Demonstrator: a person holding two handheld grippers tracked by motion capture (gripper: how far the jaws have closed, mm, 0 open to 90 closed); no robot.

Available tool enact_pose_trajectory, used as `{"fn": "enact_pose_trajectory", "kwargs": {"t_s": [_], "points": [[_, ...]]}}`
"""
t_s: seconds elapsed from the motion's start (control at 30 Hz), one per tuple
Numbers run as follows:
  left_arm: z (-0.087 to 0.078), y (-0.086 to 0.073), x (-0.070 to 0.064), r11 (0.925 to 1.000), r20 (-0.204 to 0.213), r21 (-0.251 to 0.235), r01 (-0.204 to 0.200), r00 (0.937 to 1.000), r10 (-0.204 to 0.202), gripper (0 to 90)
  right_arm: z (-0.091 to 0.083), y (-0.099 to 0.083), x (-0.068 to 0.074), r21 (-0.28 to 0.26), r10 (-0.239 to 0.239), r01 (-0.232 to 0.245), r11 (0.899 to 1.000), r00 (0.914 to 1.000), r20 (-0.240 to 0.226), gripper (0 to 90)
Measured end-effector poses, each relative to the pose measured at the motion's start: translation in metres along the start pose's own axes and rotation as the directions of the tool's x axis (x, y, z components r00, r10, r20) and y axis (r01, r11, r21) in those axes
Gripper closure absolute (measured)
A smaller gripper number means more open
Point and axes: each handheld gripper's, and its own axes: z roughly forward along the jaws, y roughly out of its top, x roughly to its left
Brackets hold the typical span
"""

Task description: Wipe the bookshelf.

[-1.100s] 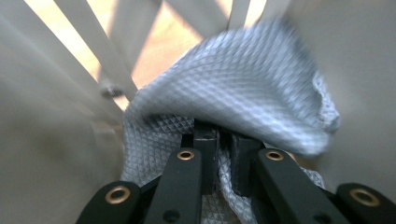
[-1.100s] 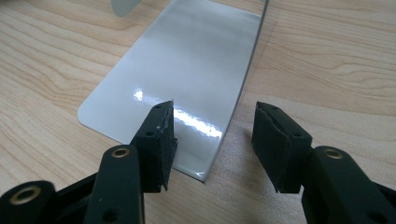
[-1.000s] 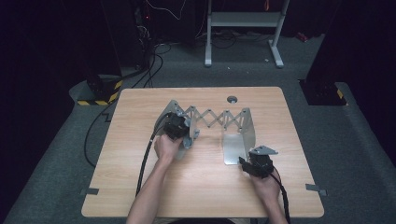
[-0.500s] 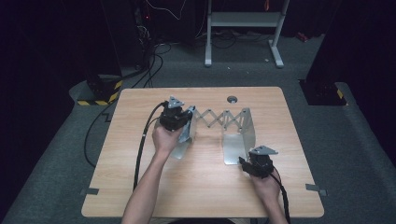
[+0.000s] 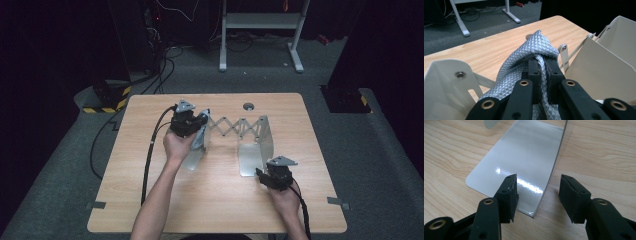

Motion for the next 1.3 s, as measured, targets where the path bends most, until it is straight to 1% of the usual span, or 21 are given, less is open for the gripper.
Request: {"fn": "enact_pose_trajectory", "kwargs": {"t_s": [0.07, 0.13, 0.37, 0.4, 0.5, 0.6, 0.67, 0.73, 0.8, 0.87, 1.0, 1.07, 1.1, 1.2, 1.3], "points": [[0.002, -0.002, 0.002, 0.9999, -0.007, 0.010, 0.004, 1.0000, -0.004, 84.4, 0.000, 0.000, 0.000, 0.000, 0.000, 0.000, 1.000, 1.0000, 0.000, 49.4], [0.004, -0.004, 0.004, 0.9996, -0.016, 0.028, -0.008, 0.9998, 0.009, 84.4, 0.000, 0.000, 0.000, 0.000, 0.000, 0.000, 1.000, 1.0000, 0.000, 49.4], [0.012, -0.016, 0.011, 0.9983, -0.021, 0.055, 0.016, 0.9997, -0.014, 84.4, 0.000, 0.000, 0.000, 0.000, 0.000, 0.000, 1.000, 1.0000, 0.000, 49.4], [0.013, -0.017, 0.011, 0.9982, -0.021, 0.055, 0.025, 0.9995, -0.024, 84.4, 0.000, 0.000, 0.000, 0.000, 0.000, 0.000, 1.000, 1.0000, 0.000, 49.4], [0.016, -0.022, 0.015, 0.9969, -0.025, 0.076, 0.021, 0.9995, -0.019, 84.4, 0.000, 0.000, 0.000, 0.000, 0.000, 0.000, 1.000, 1.0000, 0.000, 49.4], [0.019, -0.028, 0.018, 0.9958, -0.034, 0.087, 0.030, 0.9991, -0.027, 84.4, 0.000, 0.000, 0.000, -0.001, 0.001, -0.001, 1.000, 1.0000, 0.001, 49.4], [0.021, -0.032, 0.020, 0.9945, -0.037, 0.103, 0.021, 0.9992, -0.017, 84.4, 0.000, 0.000, 0.000, -0.001, 0.001, -0.001, 1.000, 1.0000, 0.001, 49.4], [0.023, -0.036, 0.022, 0.9931, -0.043, 0.112, 0.033, 0.9987, -0.028, 84.4, 0.000, 0.000, 0.000, -0.001, 0.000, 0.000, 1.000, 1.0000, 0.001, 49.4], [0.025, -0.039, 0.023, 0.9920, -0.044, 0.122, 0.033, 0.9986, -0.027, 84.4, 0.000, 0.000, 0.000, -0.001, 0.001, -0.001, 1.000, 1.0000, 0.001, 49.4], [0.026, -0.041, 0.024, 0.9917, -0.047, 0.120, 0.045, 0.9981, -0.040, 84.3, 0.000, 0.000, 0.000, -0.001, 0.001, -0.001, 1.000, 1.0000, 0.001, 49.4], [0.030, -0.048, 0.026, 0.9891, -0.064, 0.146, 0.023, 0.9979, -0.013, 84.3, 0.000, 0.000, 0.000, -0.001, 0.000, 0.000, 1.000, 1.0000, 0.001, 49.4], [0.031, -0.052, 0.028, 0.9875, -0.069, 0.156, 0.022, 0.9975, -0.012, 84.4, 0.000, 0.000, 0.000, -0.001, 0.000, 0.000, 1.000, 1.0000, 0.001, 49.4], [0.032, -0.055, 0.028, 0.9871, -0.072, 0.157, 0.030, 0.9972, -0.019, 84.4, 0.000, 0.000, 0.001, 0.000, 0.002, -0.002, 1.000, 1.0000, 0.001, 49.4], [0.036, -0.062, 0.032, 0.9829, -0.084, 0.182, 0.028, 0.9963, -0.013, 84.4, 0.000, 0.000, 0.000, -0.001, -0.001, 0.001, 1.000, 1.0000, 0.001, 49.4], [0.041, -0.071, 0.034, 0.9746, -0.105, 0.224, 0.010, 0.9944, 0.014, 84.4, 0.000, 0.000, 0.000, 0.000, 0.002, -0.002, 1.000, 1.0000, 0.001, 49.4]]}}
